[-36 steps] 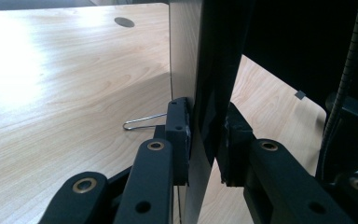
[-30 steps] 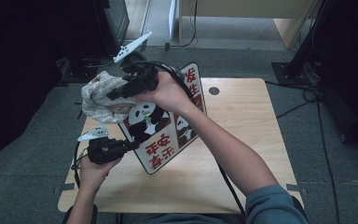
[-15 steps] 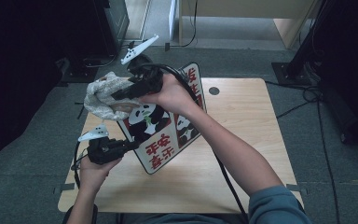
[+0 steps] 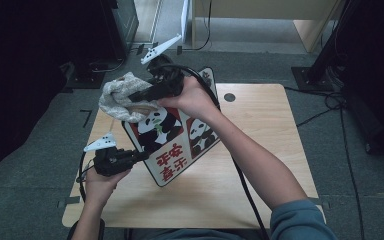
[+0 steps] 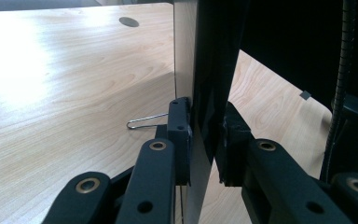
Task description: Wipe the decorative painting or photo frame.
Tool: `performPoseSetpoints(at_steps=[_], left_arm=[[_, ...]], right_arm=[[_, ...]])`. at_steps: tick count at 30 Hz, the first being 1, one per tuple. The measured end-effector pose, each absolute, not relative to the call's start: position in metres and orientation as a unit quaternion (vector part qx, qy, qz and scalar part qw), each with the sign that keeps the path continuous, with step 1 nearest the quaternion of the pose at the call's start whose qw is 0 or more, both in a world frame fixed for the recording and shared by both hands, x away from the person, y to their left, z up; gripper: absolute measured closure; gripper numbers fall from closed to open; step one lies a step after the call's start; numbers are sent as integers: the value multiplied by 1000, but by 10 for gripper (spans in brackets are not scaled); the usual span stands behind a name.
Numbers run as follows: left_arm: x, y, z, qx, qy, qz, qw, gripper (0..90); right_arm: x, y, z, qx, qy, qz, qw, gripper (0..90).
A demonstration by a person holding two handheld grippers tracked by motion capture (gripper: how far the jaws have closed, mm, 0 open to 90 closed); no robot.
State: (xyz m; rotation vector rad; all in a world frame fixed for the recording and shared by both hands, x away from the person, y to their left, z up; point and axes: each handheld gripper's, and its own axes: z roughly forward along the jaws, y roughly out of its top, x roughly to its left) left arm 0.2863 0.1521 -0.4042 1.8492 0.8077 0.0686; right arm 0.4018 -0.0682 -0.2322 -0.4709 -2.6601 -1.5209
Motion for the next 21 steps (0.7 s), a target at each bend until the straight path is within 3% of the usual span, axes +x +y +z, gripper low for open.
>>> performPoseSetpoints(at_steps=[21], left_arm=[[286,153,-405,774,339,26,535,784]], right_arm=[[415,-98,-233,-183,-851,-493,13,661]])
